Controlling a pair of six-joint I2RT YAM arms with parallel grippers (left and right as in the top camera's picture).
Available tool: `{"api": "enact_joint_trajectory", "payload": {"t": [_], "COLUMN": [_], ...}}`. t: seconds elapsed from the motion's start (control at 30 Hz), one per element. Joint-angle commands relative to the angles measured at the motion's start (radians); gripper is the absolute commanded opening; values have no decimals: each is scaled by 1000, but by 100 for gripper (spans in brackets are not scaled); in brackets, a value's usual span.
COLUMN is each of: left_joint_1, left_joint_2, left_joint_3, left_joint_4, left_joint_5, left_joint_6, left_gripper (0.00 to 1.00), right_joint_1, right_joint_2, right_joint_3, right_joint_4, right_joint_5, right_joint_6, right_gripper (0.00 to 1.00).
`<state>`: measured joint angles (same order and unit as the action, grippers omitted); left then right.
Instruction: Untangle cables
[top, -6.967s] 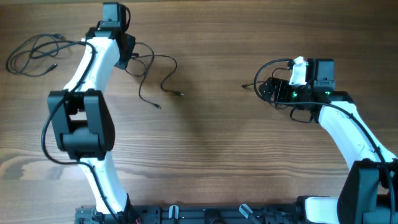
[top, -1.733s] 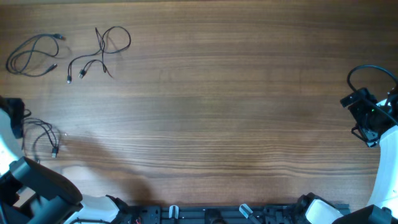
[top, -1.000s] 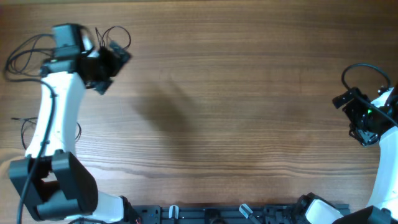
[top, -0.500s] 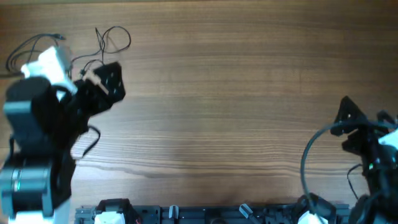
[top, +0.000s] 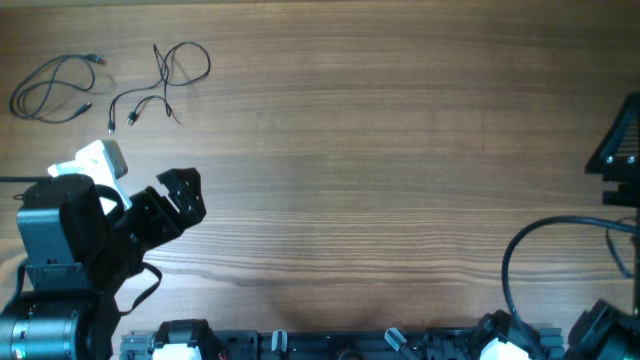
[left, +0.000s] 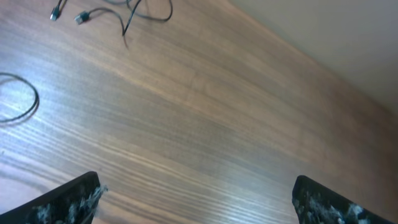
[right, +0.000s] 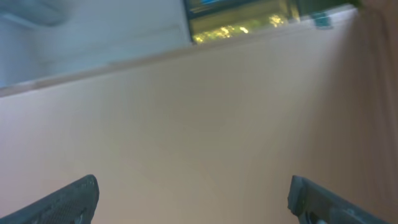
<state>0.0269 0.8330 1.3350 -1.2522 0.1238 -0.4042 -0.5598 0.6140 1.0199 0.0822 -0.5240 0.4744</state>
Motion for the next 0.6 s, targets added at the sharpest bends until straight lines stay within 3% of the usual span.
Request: {"api": "enact_joint_trajectory", "payload": {"t": [0.0, 0.17, 0.27, 0.4, 0.57], "left_joint_1": [-3, -3, -3, -3, -3], "left_joint_2": [-68, -201, -282, -376, -468], "left_joint_3": [-5, -5, -5, -5, -5], "left_joint_4": [-2, -2, -2, -3, -3], "left_joint_5": [-10, -10, -10, -10, -10], "left_joint_6": [15, 15, 15, 15, 15], "left_gripper": [100, 100, 100, 100, 100], "right_joint_1": [-2, -2, -2, -2, 46], "right_joint_2": [70, 152, 165, 161, 127], "right_joint_3": [3, 3, 3, 3, 3], "right_joint_4": [192, 510, 449, 185, 241], "right_joint_5": [-123, -150, -237, -304, -259], "right_joint_6": [26, 25, 18, 18, -3], "right_gripper": [100, 100, 100, 100, 100]}}
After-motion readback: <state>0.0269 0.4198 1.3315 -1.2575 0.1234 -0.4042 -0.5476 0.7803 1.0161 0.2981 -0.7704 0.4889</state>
